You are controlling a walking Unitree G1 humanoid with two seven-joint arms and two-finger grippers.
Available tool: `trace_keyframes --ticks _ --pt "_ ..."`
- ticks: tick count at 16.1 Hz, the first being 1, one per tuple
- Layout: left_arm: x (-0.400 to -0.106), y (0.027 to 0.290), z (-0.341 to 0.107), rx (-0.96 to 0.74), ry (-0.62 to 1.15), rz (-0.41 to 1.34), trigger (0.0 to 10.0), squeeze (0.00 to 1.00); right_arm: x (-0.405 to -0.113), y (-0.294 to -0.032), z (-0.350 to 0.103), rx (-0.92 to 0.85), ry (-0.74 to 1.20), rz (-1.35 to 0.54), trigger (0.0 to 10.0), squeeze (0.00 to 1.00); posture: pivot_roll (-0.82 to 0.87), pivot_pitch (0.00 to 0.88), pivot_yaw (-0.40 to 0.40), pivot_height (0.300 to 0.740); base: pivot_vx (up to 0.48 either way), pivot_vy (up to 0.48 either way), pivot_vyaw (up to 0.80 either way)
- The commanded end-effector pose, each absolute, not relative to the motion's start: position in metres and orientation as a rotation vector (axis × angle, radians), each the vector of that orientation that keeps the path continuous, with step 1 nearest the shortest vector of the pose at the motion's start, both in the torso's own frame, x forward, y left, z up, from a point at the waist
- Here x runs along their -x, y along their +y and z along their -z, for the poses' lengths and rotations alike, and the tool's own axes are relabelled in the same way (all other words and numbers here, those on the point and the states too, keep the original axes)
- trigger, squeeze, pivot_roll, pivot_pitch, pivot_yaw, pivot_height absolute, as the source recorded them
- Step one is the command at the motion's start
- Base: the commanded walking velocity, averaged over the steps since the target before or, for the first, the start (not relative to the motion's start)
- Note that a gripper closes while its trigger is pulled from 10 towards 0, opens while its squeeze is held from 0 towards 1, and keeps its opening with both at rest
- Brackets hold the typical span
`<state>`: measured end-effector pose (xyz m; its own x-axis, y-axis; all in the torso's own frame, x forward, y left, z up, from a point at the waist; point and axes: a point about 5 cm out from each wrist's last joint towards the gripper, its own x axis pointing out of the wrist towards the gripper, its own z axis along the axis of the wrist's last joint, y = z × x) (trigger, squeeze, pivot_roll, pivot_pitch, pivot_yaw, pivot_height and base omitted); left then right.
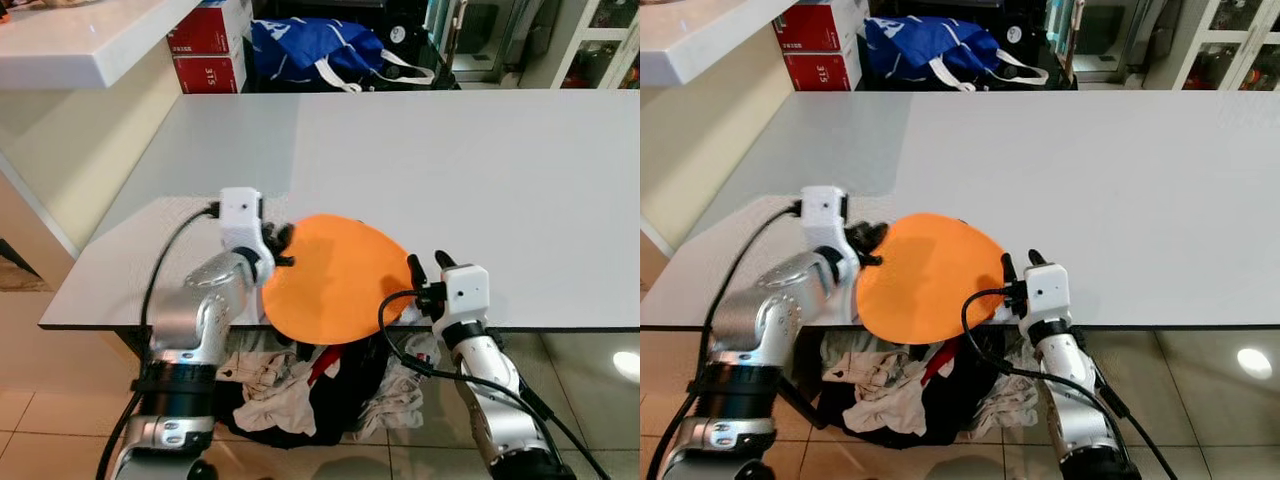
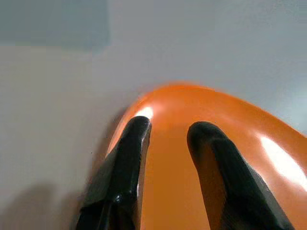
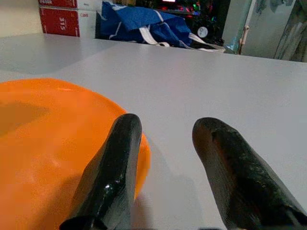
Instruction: Setting the table
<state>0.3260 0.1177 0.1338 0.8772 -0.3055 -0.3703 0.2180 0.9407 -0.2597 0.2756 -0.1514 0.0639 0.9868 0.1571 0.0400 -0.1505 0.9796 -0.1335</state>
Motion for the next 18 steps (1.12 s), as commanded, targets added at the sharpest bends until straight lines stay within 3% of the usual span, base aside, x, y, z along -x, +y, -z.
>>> trace_keyframes --ticks 1,10,18 --pt "-0.328 0.116 -0.136 0.232 0.445 0.292 10.0 0.0 -0.276 -0.153 -0.068 0.134 -0.06 -0.149 10.0 0.0 -0.14 0.0 0.085 0.74 0.0 0.0 0.0" --pt "-0.332 0.084 -0.121 0.266 0.595 0.354 10.0 0.0 -0.263 -0.156 -0.064 0.141 -0.032 -0.137 10.0 0.0 -0.17 0.001 0.088 0.74 0.0 0.0 0.0" --pt "-0.353 0.138 -0.101 0.167 0.634 0.109 10.0 0.0 -0.259 -0.159 -0.063 0.146 -0.008 -0.135 10.0 0.0 -0.17 0.015 0.086 0.74 0.0 0.0 0.0"
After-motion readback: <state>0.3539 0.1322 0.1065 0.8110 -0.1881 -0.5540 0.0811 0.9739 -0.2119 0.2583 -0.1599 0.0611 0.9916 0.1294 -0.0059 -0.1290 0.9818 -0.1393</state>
